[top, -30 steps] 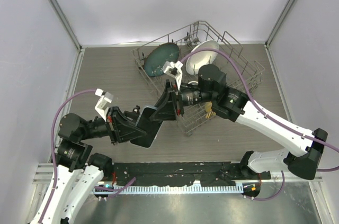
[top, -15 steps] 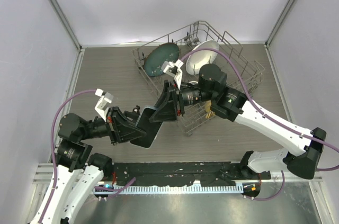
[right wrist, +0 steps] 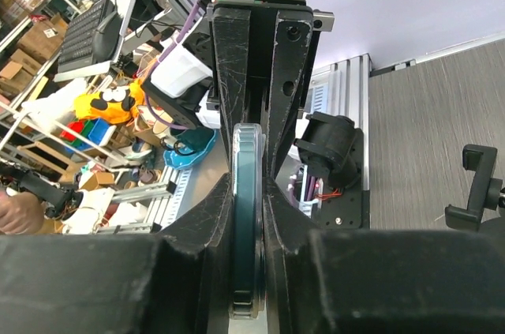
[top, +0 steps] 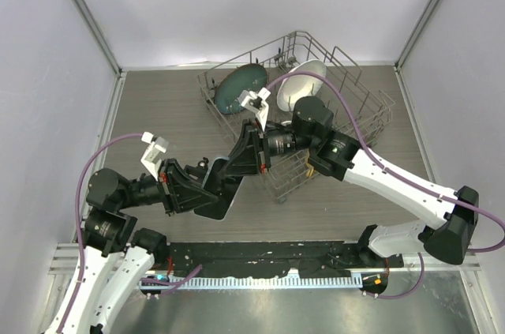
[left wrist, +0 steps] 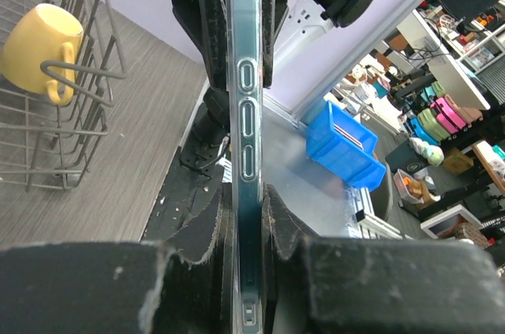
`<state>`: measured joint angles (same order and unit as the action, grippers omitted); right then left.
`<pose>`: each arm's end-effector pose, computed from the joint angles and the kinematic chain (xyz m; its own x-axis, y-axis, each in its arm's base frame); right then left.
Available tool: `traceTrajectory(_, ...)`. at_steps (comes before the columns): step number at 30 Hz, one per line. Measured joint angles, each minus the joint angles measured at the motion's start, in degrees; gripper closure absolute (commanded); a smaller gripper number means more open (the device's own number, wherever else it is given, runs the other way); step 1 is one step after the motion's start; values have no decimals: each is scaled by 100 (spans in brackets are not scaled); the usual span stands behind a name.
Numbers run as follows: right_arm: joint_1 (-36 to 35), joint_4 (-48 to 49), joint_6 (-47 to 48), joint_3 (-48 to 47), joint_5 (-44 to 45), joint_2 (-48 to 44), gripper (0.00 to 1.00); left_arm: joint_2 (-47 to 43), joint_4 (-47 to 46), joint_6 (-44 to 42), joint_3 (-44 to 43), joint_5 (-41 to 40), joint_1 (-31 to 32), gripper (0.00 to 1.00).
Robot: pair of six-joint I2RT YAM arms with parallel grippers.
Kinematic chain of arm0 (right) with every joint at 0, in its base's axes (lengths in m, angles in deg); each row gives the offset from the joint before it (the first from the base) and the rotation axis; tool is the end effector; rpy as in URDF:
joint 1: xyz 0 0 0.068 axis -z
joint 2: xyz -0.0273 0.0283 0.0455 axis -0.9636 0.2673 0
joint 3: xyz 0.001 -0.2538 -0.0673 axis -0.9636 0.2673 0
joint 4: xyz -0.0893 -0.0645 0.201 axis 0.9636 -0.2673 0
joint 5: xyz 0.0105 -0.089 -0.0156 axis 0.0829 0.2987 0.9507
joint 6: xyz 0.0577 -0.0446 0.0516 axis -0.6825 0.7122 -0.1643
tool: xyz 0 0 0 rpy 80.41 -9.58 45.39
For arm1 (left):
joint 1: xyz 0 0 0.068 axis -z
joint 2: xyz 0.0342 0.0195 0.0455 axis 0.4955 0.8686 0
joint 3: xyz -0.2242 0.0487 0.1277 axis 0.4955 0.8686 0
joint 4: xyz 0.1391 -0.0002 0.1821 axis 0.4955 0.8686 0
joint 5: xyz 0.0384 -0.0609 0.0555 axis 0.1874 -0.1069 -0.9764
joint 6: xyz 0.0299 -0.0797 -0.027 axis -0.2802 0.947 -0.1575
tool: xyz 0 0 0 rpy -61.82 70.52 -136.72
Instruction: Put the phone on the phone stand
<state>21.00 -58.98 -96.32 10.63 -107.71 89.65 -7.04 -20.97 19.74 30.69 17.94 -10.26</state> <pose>0.1235 0.2690 0.4121 -0.4845 -0.0870 -0.8704 -0.8443 -0.2139 0.4914 0.0540 -0.0930 0.3508 -0.5847 -0.1604 -0.7952 0.7957 0.0777 -0.6007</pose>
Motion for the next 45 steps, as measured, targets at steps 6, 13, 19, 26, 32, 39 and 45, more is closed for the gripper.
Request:
traceTrajectory(6, 7, 44, 63, 260, 387, -168, 99, 87, 472, -175, -122, -179, 2, 56)
traceTrajectory(13, -11, -868, 566, 525, 1740, -870, 99, 516, 2260, -1311, -1220, -1513, 7, 23)
traceTrajectory(19, 9, -1593, 960, 643, 2844, -1482, 99, 442, 3733, -1641, -1438, -3534, 7, 37)
traceTrajectory(26, 11, -1823, 1185, 719, 3274, -1814, 99, 901, 4760, -1679, -1502, -4981, 7, 34)
traceTrajectory(32, 11, -1825, 1193, 802, 3342, -1843, 99, 1370, 4905, -1775, -1499, -5281, 7, 41)
traceTrajectory(39, 11, -1827, 1193, 859, 3355, -1858, 99, 2041, 4795, -1777, -1488, -5442, 7, 34)
traceTrajectory(45, 11, -1825, 1211, 955, 3355, -2022, 99, 1982, 4247, -1690, -1139, -5364, 7, 30)
